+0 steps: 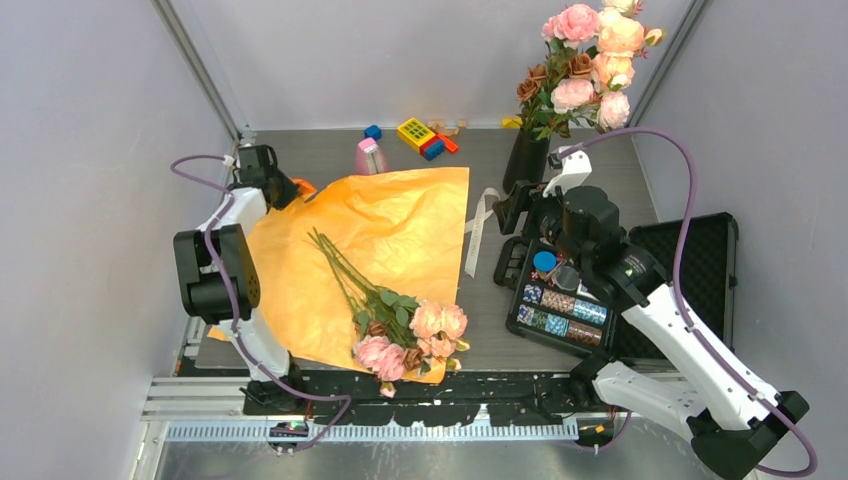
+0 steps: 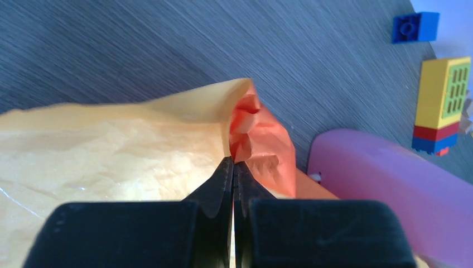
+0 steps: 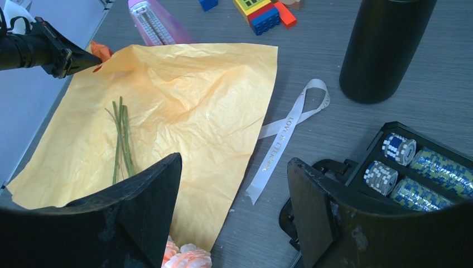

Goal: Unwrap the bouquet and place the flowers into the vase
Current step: Unfold the wrapping paper at the center of the board.

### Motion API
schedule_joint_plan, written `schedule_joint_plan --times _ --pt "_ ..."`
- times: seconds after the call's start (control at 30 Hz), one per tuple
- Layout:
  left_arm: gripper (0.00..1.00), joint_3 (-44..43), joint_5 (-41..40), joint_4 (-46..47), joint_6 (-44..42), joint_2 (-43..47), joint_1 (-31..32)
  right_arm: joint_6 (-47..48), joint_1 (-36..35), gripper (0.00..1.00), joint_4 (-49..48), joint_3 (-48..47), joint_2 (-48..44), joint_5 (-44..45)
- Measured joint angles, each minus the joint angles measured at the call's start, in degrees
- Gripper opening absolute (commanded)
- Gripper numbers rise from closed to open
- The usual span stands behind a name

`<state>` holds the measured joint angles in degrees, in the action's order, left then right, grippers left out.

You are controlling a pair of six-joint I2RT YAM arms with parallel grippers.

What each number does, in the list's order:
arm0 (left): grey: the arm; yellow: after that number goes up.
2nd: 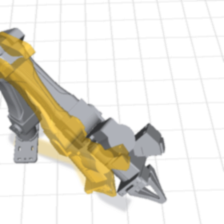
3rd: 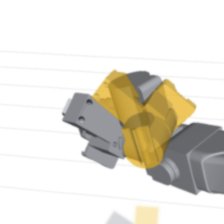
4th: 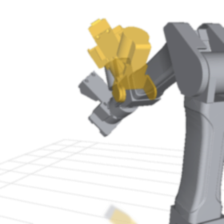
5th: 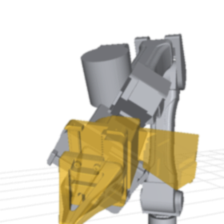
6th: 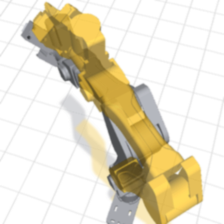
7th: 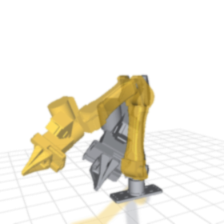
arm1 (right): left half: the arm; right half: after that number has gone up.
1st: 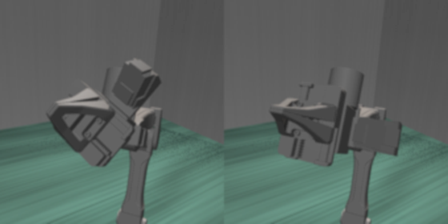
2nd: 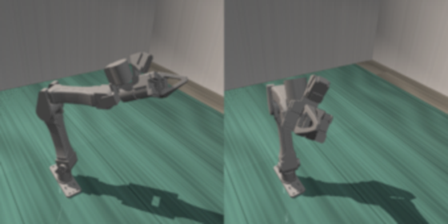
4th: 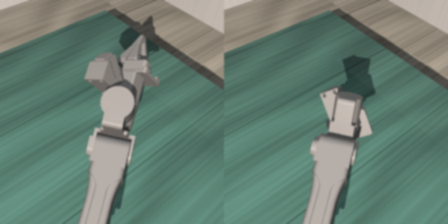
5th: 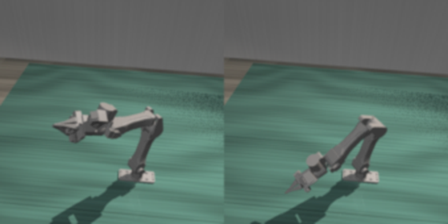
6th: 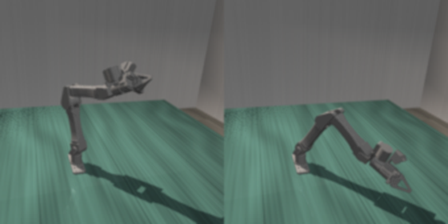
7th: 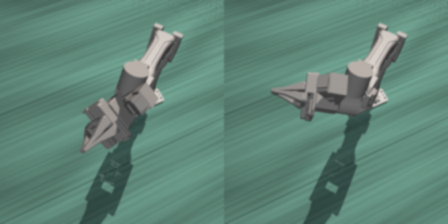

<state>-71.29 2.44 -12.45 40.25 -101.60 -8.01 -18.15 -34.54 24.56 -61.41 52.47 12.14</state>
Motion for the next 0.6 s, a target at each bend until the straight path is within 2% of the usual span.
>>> schedule_joint_plan --times 0.37,0.5,0.6 --pt "0.00 -6.3 0.2 2.1 1.9 -10.3 -2.8 0.0 0.0 0.74 -2.6 1.0 2.7 2.6" --pt "0.10 -8.5 0.5 2.8 2.5 -13.2 -3.2 0.0 0.0 0.74 -3.2 1.2 4.6 2.9" --pt "0.25 -9.4 1.0 2.9 2.8 -14.3 -3.6 0.0 0.0 0.74 -3.3 1.4 5.5 3.0"
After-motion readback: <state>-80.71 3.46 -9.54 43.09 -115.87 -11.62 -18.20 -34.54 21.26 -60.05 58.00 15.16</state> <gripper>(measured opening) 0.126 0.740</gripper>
